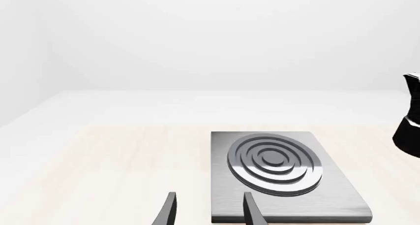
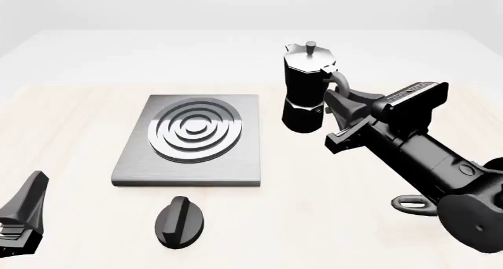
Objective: Put the moka pot on the stove.
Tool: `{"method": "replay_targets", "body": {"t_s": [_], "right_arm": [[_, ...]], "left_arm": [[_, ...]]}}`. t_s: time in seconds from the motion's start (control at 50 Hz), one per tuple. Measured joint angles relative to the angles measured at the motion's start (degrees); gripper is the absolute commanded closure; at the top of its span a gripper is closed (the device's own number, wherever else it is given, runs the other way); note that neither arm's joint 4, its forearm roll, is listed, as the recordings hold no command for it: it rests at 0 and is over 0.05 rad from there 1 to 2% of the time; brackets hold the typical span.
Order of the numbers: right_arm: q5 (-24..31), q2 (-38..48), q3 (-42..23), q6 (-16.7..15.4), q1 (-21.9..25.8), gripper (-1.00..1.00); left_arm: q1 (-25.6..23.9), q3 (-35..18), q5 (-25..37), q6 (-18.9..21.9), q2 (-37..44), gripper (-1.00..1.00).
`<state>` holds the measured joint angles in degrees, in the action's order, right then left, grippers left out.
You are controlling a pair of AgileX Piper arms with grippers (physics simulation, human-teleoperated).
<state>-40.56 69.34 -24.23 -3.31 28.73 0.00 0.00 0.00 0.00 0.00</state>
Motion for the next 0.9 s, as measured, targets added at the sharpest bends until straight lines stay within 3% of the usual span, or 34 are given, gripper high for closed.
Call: {"method": "replay_targets", "body": {"t_s": [0.9], "right_arm": [[-3.5, 11.8, -8.8, 0.9, 3.7, 1.0]], "left_arm": [[0.0, 0.0, 0.0, 0.0, 0.0, -1.0]]}}
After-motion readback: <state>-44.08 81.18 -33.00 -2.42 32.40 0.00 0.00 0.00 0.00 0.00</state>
